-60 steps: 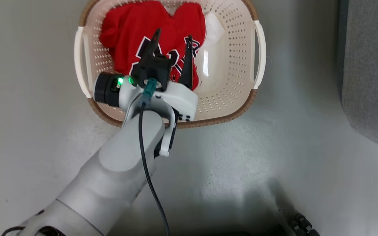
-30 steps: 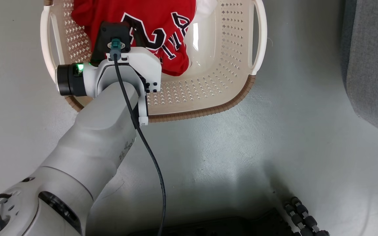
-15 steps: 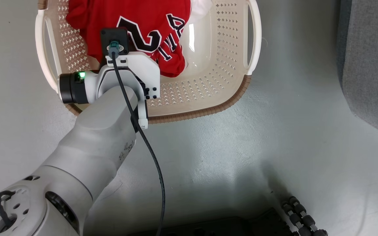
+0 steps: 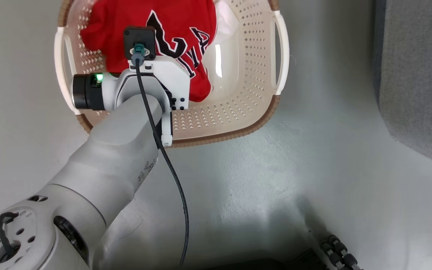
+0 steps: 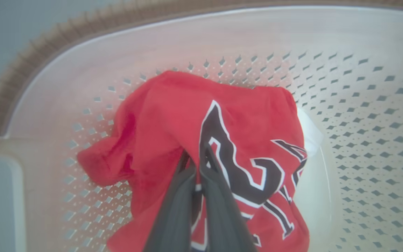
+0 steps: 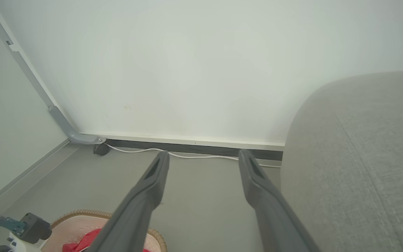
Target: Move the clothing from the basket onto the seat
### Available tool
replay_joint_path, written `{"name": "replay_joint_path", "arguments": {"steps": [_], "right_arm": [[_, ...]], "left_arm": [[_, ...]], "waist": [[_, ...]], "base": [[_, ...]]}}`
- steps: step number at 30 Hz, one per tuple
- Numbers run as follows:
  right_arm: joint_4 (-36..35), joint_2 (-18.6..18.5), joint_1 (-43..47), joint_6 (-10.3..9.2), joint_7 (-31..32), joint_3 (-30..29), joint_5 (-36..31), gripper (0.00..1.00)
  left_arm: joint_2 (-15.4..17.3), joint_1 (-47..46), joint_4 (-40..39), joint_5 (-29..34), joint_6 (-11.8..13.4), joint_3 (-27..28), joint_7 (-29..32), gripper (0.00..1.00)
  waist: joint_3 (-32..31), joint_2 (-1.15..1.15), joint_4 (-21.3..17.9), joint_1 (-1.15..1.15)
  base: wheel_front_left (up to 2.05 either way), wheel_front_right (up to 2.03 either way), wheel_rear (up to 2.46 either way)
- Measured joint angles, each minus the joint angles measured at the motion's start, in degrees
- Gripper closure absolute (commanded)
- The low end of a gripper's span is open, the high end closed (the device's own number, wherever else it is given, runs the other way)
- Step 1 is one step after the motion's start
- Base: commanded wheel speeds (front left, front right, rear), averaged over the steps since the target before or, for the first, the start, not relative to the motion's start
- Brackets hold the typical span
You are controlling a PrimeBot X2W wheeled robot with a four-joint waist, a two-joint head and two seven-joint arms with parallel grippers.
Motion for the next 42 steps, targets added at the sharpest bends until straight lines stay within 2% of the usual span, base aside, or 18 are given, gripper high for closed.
{"name": "replay_joint_path", "arguments": {"steps": [5, 14, 17, 23, 31, 42], "right_arm": [[1.4, 0.7, 0.0, 0.0, 0.0, 0.4, 0.0, 0.0], [5.0, 1.5, 1.6, 0.0, 0.0, 1.6, -0.2, 0.0], [6.4, 2.2, 2.7, 0.01, 0.0, 2.4, -0.2, 0.0], [8.6, 2.9, 4.5, 0.01, 0.0, 2.9, -0.8, 0.0], [13.2, 5.2, 8.5, 0.0, 0.0, 3.5, -3.5, 0.0], [20.8, 10.0, 16.1, 0.0, 0.0, 3.2, -7.6, 0.0]], "left_arm": [[0.1, 0.2, -3.5, 3.3, -0.3, 1.3, 0.0, 1.0], [0.0, 8.9, -9.6, 14.2, -1.0, 9.3, -0.2, 1.0], [0.0, 11.3, -11.5, 18.0, -3.3, 12.3, -0.2, 1.0], [-0.1, 16.0, -13.8, 23.9, -4.5, 17.1, -0.2, 1.0], [-0.1, 23.0, -18.0, 31.3, -7.9, 23.0, -0.2, 1.0], [-0.2, 29.7, -21.9, 38.3, -14.4, 28.2, -0.2, 1.0]], "waist": [[-3.5, 0.0, -0.1, 0.0], [-11.7, 0.0, -0.2, 0.0], [-14.7, 0.0, -0.2, 0.0], [-19.9, 0.0, -0.2, 0.0], [-28.3, 0.0, 0.5, 0.0], [-39.6, 0.0, 2.8, 0.0]], "base": [[0.0, 0.0, 0.0], [0.0, 0.0, 0.0], [0.0, 0.0, 0.0], [0.0, 0.0, 0.0], [0.0, 0.0, 0.0], [0.0, 0.0, 0.0]]}}
